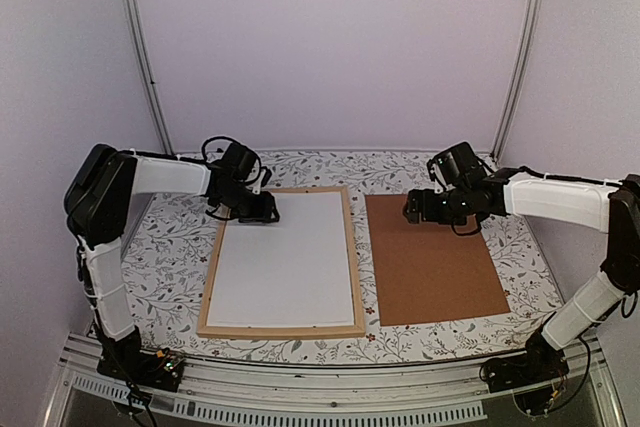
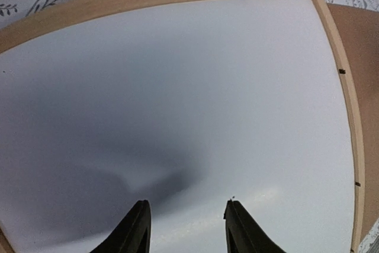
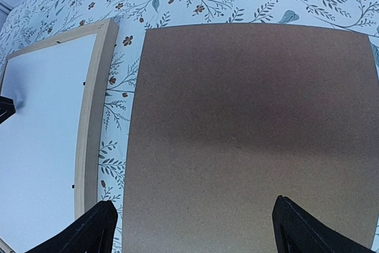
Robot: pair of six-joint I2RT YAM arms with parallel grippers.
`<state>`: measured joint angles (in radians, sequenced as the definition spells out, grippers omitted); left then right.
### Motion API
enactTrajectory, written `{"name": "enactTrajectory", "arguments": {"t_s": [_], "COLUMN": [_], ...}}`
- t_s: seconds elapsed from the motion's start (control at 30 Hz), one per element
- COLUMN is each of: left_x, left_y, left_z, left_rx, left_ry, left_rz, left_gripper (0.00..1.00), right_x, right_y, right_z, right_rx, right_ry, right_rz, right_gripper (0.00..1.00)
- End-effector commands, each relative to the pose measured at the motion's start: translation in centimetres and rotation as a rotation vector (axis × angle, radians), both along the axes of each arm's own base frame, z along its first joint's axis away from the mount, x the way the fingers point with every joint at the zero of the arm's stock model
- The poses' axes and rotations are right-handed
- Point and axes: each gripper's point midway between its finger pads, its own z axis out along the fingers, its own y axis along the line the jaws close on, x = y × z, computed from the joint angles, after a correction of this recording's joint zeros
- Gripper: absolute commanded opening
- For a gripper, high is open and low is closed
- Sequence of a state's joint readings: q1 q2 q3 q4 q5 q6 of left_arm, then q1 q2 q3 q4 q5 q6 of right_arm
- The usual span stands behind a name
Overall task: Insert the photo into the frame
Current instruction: Adjust the photo on the glass panel.
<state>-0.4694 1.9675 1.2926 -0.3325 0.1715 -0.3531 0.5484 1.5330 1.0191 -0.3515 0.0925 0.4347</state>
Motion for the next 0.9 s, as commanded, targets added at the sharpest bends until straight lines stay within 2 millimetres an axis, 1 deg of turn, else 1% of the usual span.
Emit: {"name": "enactTrajectory", "arguments": {"t_s": [0.0, 0.1, 0.43, 0.6, 0.87], "left_x": [0.8, 0.2, -1.3, -1.9, -1.6], "left_y": [-1.1, -1.0, 0.3, 0.5, 0.6], "left_z": [0.0, -0.4, -1.7, -1.7, -1.1], "left_rx": [-0.012, 0.003, 0.071, 0.078, 0.09], "left_ry": [-0.029, -0.02, 0.012, 0.013, -0.012], "left_rz": [0.001, 0.0, -0.002, -0.015, -0.024], "left_gripper": [0.46, 0.46, 0.46, 0.46, 0.46], "right_x": [0.0, -0.1, 0.1, 0.2, 0.2], "right_y": [-0.5, -0.5, -0.1, -0.1, 0.0], "right_z": [-0.3, -0.5, -0.9, -1.0, -1.1], "right_rx": [0.004, 0.004, 0.012, 0.01, 0.014], "right_ry": [-0.001, 0.001, 0.008, 0.011, 0.014], "right_rz": [-0.026, -0.025, -0.017, -0.018, -0.013], "right_gripper": [0.95, 0.95, 0.95, 0.95, 0.95]}}
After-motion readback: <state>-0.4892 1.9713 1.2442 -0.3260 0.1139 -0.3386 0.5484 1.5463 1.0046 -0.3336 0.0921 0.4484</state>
